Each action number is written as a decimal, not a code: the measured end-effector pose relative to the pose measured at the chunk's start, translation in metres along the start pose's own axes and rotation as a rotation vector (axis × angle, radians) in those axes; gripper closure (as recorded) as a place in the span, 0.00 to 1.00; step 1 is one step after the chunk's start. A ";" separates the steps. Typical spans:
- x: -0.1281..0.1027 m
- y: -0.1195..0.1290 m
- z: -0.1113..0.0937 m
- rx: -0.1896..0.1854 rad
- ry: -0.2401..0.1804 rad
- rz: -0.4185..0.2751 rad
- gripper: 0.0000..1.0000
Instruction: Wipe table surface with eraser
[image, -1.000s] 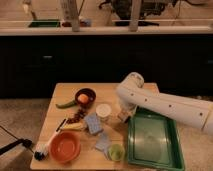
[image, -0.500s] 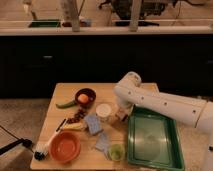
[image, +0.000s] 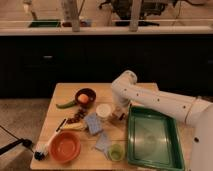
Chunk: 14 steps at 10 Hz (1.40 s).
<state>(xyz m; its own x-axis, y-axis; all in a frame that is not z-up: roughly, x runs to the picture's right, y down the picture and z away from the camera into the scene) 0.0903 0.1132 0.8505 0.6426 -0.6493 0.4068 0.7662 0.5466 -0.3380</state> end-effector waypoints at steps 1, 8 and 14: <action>0.002 -0.002 0.001 0.000 0.000 0.001 1.00; 0.041 -0.009 0.012 0.027 0.014 0.072 1.00; 0.057 -0.022 0.046 0.077 -0.048 0.141 1.00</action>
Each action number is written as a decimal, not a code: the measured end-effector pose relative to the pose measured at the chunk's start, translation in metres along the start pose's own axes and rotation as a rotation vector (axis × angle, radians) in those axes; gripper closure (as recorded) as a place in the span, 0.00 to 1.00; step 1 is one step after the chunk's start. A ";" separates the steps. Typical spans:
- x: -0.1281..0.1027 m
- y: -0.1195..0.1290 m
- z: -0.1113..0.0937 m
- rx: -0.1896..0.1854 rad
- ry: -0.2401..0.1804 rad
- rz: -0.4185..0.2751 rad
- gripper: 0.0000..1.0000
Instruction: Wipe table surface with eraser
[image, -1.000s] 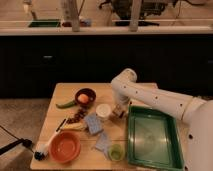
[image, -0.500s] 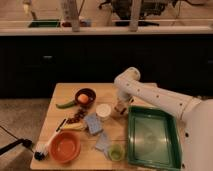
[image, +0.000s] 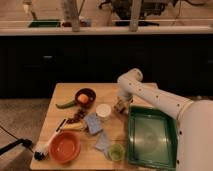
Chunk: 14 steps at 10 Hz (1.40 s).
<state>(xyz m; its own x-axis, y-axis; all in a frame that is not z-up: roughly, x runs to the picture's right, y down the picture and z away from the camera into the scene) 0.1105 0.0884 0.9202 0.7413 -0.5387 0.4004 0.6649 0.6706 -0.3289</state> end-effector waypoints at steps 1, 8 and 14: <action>-0.001 -0.002 0.005 0.001 -0.008 0.005 1.00; -0.003 0.009 0.028 -0.023 -0.043 0.088 1.00; 0.017 0.004 0.021 -0.046 0.024 0.095 1.00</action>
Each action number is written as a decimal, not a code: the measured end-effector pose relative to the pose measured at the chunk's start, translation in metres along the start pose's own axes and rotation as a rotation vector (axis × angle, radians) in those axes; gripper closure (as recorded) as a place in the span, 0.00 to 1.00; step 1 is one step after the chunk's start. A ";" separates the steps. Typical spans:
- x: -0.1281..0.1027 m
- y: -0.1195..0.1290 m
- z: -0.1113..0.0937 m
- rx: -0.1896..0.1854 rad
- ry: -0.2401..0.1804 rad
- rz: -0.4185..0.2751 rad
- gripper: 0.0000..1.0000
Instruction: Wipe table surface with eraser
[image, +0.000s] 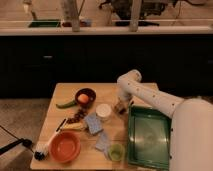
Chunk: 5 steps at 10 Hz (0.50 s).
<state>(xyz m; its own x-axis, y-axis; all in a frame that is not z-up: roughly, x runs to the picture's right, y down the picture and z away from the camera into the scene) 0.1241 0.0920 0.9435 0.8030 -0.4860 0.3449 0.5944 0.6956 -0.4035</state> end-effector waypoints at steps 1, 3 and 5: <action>0.006 -0.002 -0.001 0.001 0.015 0.004 1.00; 0.013 -0.007 -0.001 0.010 0.037 0.010 1.00; 0.017 -0.015 -0.001 0.025 0.050 0.010 1.00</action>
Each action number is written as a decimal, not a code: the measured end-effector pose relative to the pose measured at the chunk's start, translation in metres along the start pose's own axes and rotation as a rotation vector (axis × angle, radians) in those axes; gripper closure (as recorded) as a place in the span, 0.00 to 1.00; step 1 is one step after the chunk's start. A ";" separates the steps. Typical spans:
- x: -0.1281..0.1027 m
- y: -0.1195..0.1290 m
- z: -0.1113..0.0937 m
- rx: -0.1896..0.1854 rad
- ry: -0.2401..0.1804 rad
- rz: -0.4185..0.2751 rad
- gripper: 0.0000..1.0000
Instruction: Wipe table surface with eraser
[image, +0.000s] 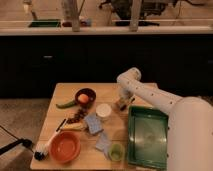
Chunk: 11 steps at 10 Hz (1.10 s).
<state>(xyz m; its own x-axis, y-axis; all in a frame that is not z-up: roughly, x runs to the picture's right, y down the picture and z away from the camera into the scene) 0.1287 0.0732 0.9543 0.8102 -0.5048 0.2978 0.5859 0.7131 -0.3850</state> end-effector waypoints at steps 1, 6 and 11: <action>0.000 -0.005 0.000 0.011 -0.001 0.000 1.00; -0.039 -0.032 0.004 0.049 -0.089 -0.080 1.00; -0.079 -0.005 -0.005 0.021 -0.150 -0.151 1.00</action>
<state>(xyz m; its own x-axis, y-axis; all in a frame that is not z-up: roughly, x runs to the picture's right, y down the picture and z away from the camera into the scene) 0.0622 0.1069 0.9282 0.7008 -0.5299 0.4777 0.6985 0.6458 -0.3084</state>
